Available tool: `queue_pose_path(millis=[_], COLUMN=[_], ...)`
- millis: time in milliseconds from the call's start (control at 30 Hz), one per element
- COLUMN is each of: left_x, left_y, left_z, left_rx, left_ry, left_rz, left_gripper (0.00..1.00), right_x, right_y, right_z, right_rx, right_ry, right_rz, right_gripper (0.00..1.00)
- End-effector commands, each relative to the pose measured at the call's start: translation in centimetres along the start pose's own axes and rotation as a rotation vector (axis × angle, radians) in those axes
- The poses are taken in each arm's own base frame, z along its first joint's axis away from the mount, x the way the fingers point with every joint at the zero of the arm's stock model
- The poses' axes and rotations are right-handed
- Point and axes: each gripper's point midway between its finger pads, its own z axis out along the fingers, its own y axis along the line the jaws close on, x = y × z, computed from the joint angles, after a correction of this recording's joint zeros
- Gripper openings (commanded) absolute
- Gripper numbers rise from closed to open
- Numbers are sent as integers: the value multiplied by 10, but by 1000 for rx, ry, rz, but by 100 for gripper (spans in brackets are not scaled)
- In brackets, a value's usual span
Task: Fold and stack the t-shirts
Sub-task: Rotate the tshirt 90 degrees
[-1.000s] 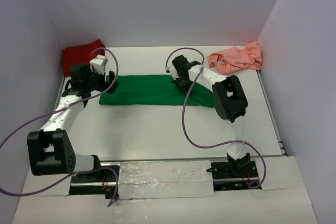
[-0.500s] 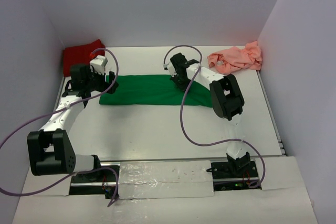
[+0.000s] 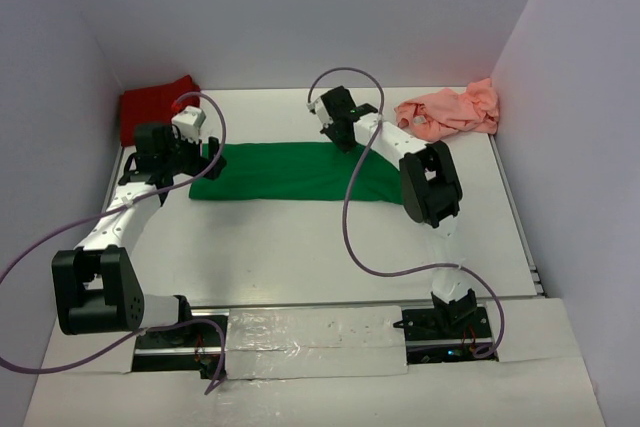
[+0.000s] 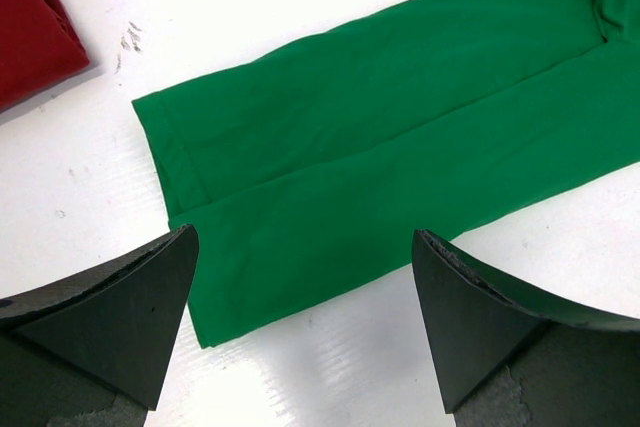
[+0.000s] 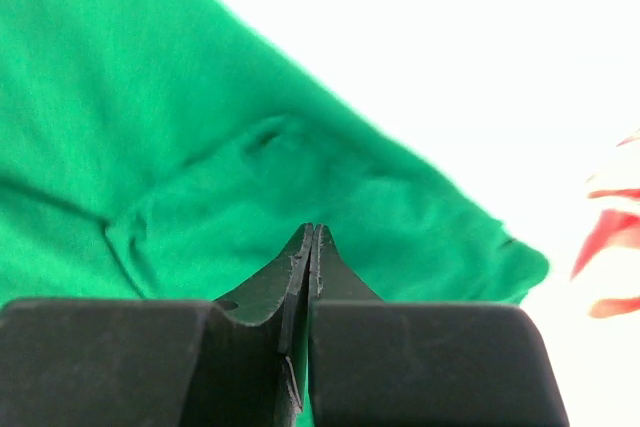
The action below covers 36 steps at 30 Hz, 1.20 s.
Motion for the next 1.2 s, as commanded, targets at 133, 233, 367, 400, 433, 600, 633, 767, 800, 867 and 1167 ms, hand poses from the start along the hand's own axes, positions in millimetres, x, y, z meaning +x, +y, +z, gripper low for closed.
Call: queue_pose_path(millis=[133,233,367,400,433,600,633,767,800,867,1167], left_x=[-11,-9,-8,-10,-10,-5,-1,5,9,7,7], left_y=[-3,-4,-4,-5,-5,-11,-10,-9,-10,-12,-9], left_z=[0,1,1,0,-1,4,8,19,21,20,14], left_rx=[23,29,28,28,33,82,89,105,115,124,94], left_ry=[-51,-48,-46,-53,-56,-14,6,48,62,60,35], left_rz=[34,34,25,26,37,36,20,-20,-27,-28,-8], left_gripper=[97,97,97,97,96,82,68,0,0,0,0], right_x=[-57,-57,-59,-53,-58,-46,-39,-26,-18,-12,42], right_y=[-23,-21,-21,-16,-15,-8,-16,-46,-48,-56,-58], right_z=[-19,-16,-24,-26,-43,-92,-105,-136,-138,-136,-72], right_rx=[66,62,54,29,13,-20,9,118,124,150,116], right_ry=[-160,-160,-186,-179,-212,-241,-245,-327,-326,-321,-49], right_rz=[47,55,95,105,109,136,151,222,230,249,344], right_gripper=[0,0,0,0,0,40,41,0,0,0,0])
